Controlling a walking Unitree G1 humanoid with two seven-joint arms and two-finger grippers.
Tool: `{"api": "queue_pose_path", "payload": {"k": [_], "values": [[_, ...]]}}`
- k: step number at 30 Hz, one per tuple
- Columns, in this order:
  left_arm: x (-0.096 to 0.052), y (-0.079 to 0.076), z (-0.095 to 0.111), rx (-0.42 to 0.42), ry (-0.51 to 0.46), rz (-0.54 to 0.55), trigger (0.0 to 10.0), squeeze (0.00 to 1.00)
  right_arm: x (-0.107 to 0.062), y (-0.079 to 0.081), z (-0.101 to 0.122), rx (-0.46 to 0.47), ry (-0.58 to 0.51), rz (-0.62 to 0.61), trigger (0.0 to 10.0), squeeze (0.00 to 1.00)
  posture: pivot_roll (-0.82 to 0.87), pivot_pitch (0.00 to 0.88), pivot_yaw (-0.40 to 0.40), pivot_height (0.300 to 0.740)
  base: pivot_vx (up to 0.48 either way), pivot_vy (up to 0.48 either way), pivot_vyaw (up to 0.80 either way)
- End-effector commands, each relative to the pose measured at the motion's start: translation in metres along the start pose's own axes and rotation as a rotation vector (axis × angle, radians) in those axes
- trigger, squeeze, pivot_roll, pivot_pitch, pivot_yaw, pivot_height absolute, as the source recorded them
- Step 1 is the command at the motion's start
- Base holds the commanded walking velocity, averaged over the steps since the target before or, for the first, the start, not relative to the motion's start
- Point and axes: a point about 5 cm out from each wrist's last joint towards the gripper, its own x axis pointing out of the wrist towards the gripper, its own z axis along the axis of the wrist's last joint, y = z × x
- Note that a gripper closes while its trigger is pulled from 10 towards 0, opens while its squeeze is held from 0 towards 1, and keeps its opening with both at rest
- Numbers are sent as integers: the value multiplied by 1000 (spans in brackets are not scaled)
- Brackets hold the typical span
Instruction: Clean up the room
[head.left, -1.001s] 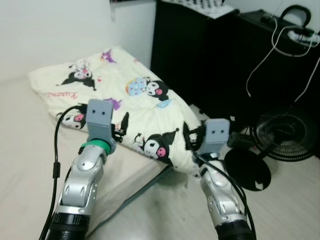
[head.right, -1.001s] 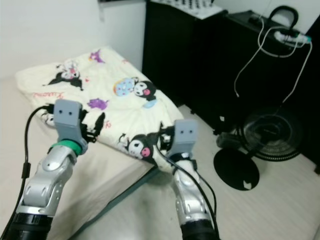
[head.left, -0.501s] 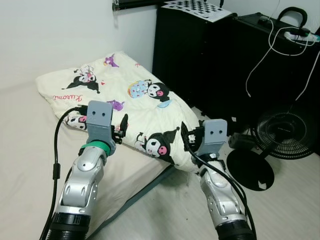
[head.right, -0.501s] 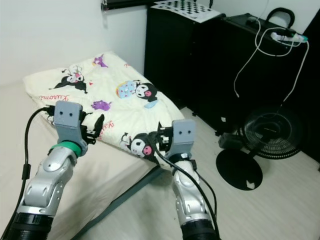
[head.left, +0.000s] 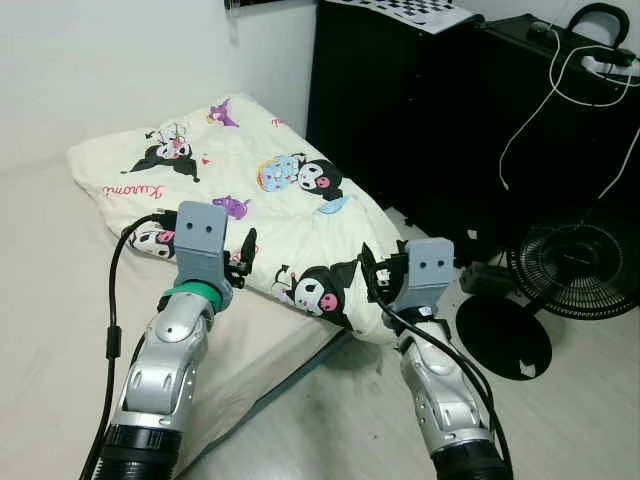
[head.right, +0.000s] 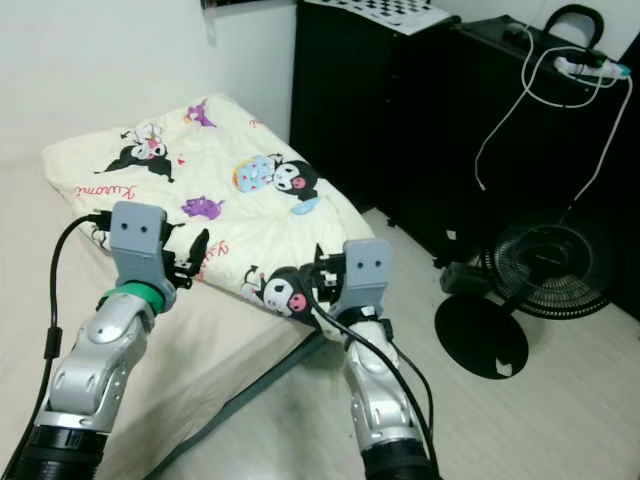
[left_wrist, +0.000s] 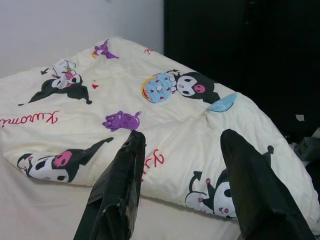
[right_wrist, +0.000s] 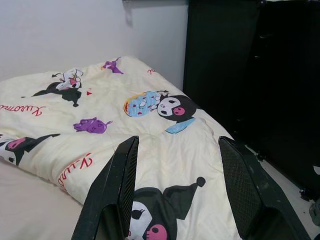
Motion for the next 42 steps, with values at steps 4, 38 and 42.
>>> {"api": "queue_pose_path", "payload": {"k": [4,38,42], "values": [[-1,-2,-8,6,29,2,10000,0,-3,-1,-4,-17,17,-1,10000,0,7,63,-1,740,0,0,0],[-8,-6,-19,14,36,3,10000,0,-2,-2,-9,-61,70,6,10000,0,5,69,-17,740,0,0,350],[-8,-7,-17,13,32,2,10000,0,-2,-2,-9,-62,71,2,10000,0,4,70,-15,740,0,0,800]]}}
